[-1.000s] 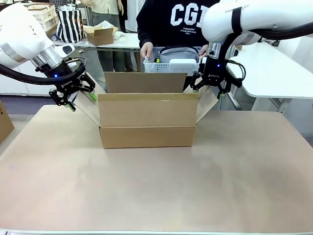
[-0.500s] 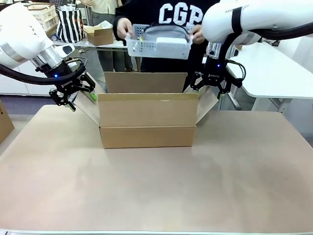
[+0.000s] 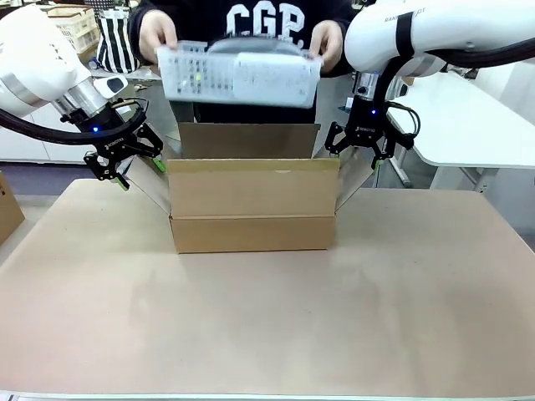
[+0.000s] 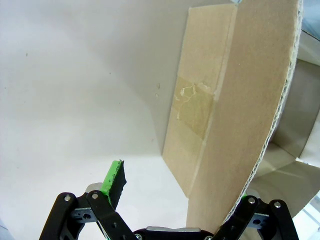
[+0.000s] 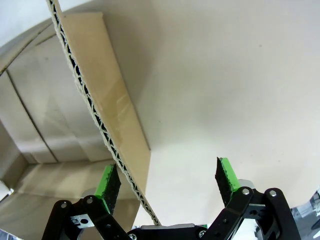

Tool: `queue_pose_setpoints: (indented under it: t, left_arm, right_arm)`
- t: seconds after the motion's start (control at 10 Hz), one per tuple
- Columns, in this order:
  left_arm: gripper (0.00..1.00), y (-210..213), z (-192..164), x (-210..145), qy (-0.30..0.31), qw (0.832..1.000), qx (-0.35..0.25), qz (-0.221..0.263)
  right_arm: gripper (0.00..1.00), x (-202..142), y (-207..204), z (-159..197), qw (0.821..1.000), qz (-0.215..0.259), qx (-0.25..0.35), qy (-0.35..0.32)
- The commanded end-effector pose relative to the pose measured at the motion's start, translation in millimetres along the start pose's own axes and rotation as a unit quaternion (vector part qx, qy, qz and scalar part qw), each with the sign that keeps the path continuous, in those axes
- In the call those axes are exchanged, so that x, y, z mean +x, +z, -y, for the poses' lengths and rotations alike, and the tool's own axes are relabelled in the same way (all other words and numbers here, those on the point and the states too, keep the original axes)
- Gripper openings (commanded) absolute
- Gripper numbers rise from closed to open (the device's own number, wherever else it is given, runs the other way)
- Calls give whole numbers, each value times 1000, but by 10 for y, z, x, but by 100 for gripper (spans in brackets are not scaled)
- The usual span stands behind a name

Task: Pack the gift set into the box.
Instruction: Lift both hands away from the flaps of the Package Box.

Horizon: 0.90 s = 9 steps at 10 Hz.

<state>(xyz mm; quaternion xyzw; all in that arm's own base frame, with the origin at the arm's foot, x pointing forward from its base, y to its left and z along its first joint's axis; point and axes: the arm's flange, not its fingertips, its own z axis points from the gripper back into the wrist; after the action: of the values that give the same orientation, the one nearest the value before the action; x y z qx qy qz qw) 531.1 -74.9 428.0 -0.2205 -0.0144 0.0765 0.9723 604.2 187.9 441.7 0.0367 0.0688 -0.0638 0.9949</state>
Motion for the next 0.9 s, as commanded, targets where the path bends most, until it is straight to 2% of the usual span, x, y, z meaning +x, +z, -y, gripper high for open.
queue_pose_setpoints:
  t: [0.0,0.8]
  left_arm:
    - [100,26,7,-6,5,1000,8,2]
    - [100,26,7,-6,5,1000,8,2]
  right_arm:
    - [100,-8,16,-1,1000,9,-11,-12]
    - [100,-8,16,-1,1000,9,-11,-12]
